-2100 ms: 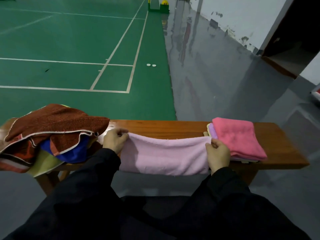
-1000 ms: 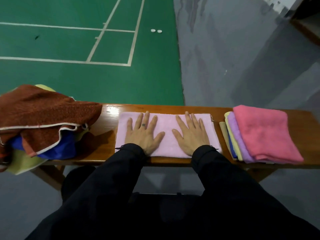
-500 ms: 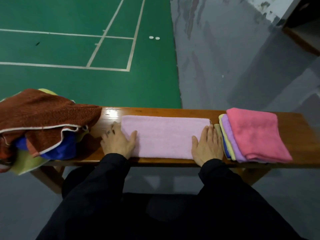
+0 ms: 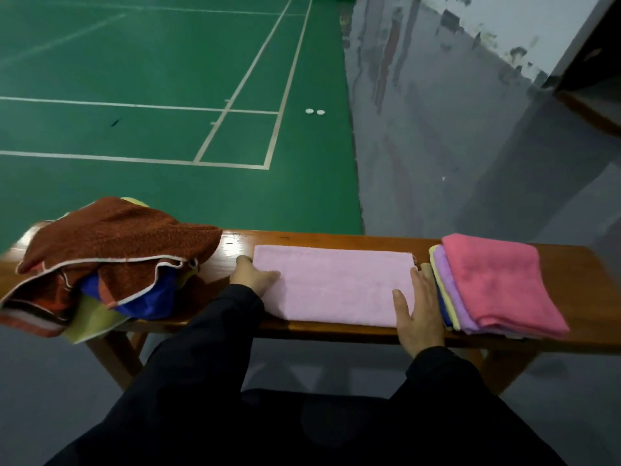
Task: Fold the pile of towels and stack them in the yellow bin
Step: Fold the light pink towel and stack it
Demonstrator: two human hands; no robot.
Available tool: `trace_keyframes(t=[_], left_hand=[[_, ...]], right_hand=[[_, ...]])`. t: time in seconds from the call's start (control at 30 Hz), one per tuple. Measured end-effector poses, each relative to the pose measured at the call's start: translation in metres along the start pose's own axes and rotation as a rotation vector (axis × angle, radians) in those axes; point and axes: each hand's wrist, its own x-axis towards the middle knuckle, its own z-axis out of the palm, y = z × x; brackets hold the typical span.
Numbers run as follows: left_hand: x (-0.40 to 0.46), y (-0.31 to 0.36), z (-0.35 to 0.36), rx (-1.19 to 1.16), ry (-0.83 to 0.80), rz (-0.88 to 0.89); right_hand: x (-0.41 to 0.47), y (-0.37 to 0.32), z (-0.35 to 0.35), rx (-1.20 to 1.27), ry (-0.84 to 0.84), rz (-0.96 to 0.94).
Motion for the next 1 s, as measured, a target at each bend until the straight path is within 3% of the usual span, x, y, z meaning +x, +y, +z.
trace_keyframes(t=[0.13, 0.3, 0.63, 0.8, 0.9, 0.97, 1.0], left_hand=[[0.003, 0.002, -0.001, -0.245, -0.055, 0.036], [-0.016, 0.028, 0.003, -0.48, 0.072, 0.231], [-0.074, 0.111, 0.074, -0.063, -0.08, 0.696], [-0.088, 0.118, 0.149, 0.083, -0.169, 0.747], [-0.098, 0.106, 0.182, 0.227, -0.354, 0.755], [-0.105, 0.094, 0.185, 0.183, -0.415, 0.754], [-0.106, 0.086, 0.181, 0.127, -0.372, 0.753]], right_hand=[[0.006, -0.003, -0.008, 0.245, 0.034, 0.123], [0.006, 0.0, -0.011, 0.359, 0.033, 0.129], [0.004, -0.001, -0.017, 0.645, 0.082, 0.178], [0.0, -0.001, -0.02, 0.742, 0.084, 0.184], [0.0, -0.008, -0.028, 0.697, 0.07, 0.187], [-0.001, -0.008, -0.029, 0.718, 0.076, 0.216], [-0.001, -0.005, -0.029, 0.72, 0.072, 0.218]])
